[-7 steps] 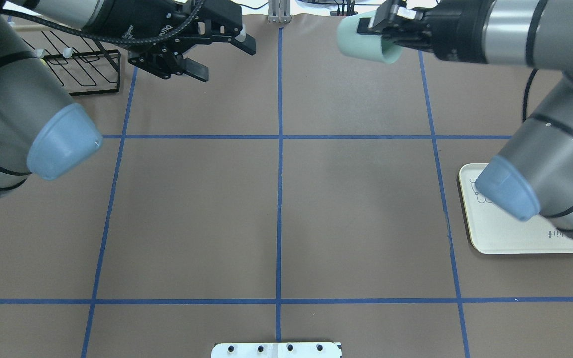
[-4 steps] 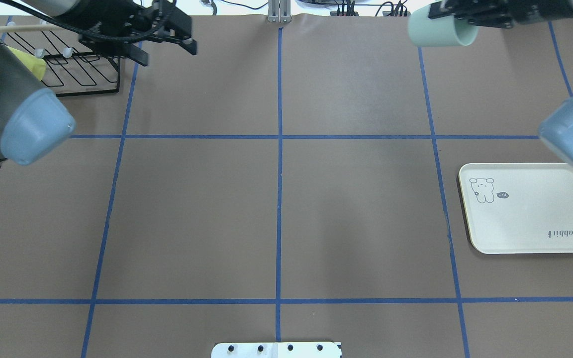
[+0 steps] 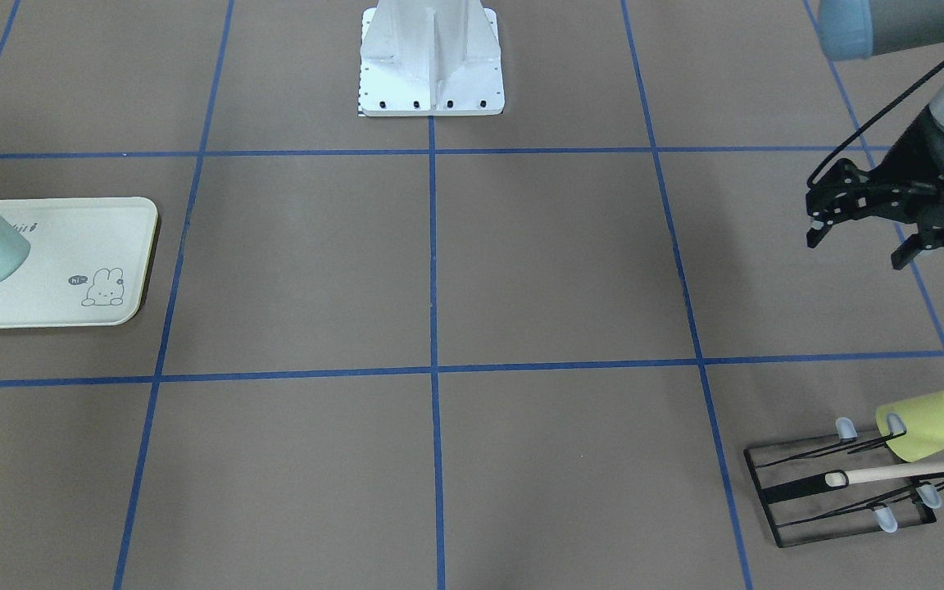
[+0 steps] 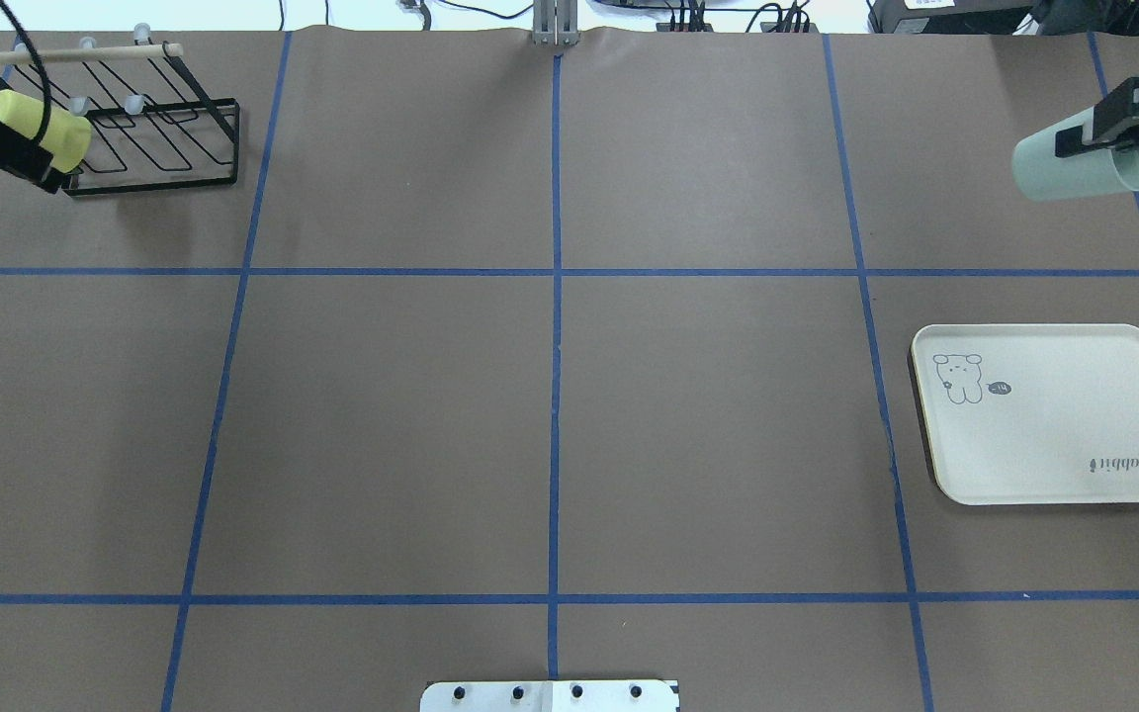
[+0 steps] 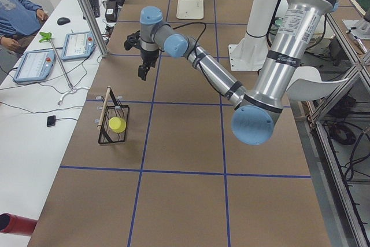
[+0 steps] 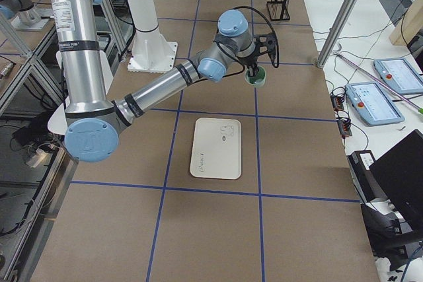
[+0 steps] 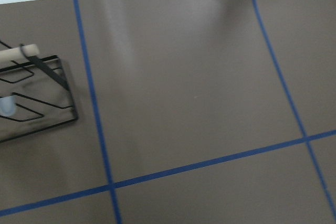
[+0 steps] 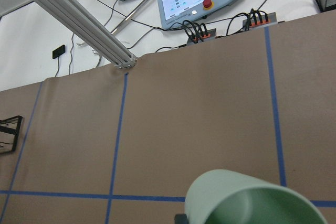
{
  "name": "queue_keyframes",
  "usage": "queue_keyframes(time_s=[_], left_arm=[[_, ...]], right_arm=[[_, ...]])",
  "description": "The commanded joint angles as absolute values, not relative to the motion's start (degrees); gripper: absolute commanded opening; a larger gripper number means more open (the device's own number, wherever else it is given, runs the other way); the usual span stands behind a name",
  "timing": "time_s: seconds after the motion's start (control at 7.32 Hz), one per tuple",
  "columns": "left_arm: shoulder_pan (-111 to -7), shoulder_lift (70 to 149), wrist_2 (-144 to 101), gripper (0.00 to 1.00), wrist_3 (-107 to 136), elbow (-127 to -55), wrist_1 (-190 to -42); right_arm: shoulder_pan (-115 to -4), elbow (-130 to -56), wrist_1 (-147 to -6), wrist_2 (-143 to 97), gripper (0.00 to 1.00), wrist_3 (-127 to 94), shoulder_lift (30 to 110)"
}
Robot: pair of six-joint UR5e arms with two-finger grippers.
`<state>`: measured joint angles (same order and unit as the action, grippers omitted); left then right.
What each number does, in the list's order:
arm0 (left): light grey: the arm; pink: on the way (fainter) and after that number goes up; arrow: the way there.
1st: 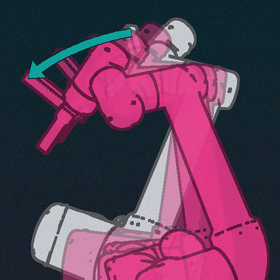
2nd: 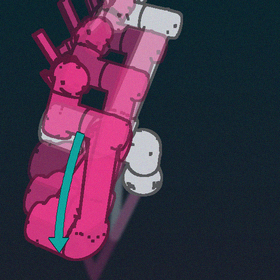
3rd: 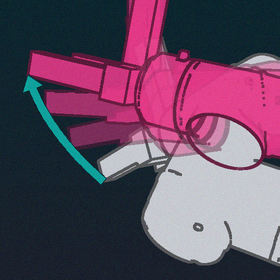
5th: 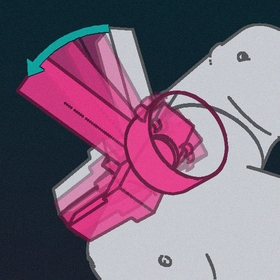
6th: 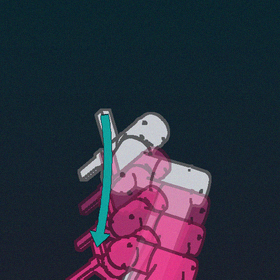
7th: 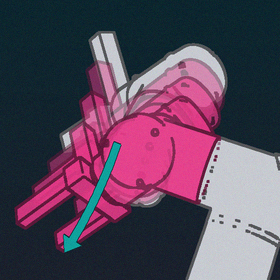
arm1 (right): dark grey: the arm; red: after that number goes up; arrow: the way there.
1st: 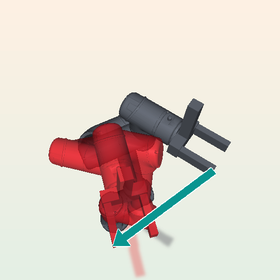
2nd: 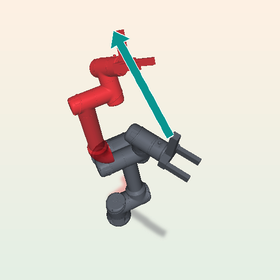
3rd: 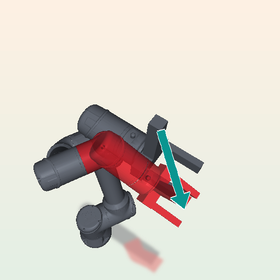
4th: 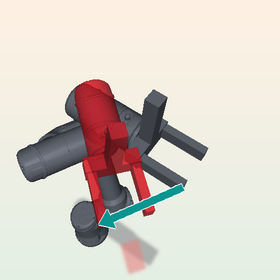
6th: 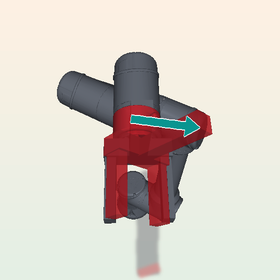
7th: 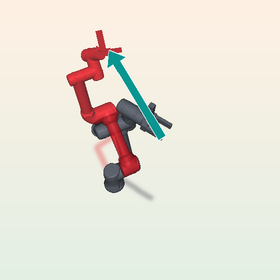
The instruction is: Left arm grabs green cup and hands to right arm on tray
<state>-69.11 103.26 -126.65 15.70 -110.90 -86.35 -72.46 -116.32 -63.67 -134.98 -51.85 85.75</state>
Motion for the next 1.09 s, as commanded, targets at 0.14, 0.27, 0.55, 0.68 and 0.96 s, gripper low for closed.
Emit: queue_keyframes(time_s=[0.14, 0.27, 0.55, 0.68, 0.96], left_arm=[[-76.0, 90.6, -127.2, 1.0, 11.2, -105.3, -86.0], [-78.8, 88.0, -126.7, 1.0, 3.0, -104.5, -86.2], [-86.9, 82.7, -128.4, 1.0, -10.0, -100.6, -86.1], [-90.1, 81.8, -130.1, 1.0, -10.7, -98.8, -86.2], [-91.1, 80.9, -131.5, 1.0, -10.6, -99.2, -86.2]], right_arm=[[-73.7, -115.9, -63.8, -135.8, 0.0, -42.3, 92.9], [-73.7, -115.9, -63.8, -136.5, 0.0, -40.7, 94.1], [-73.0, -116.0, -63.8, -136.6, 0.0, -39.6, 96.3], [-70.5, -116.1, -64.2, -136.4, 0.0, -39.6, 97.0], [-61.9, -116.1, -67.8, -129.2, 0.0, -39.7, 99.1]])
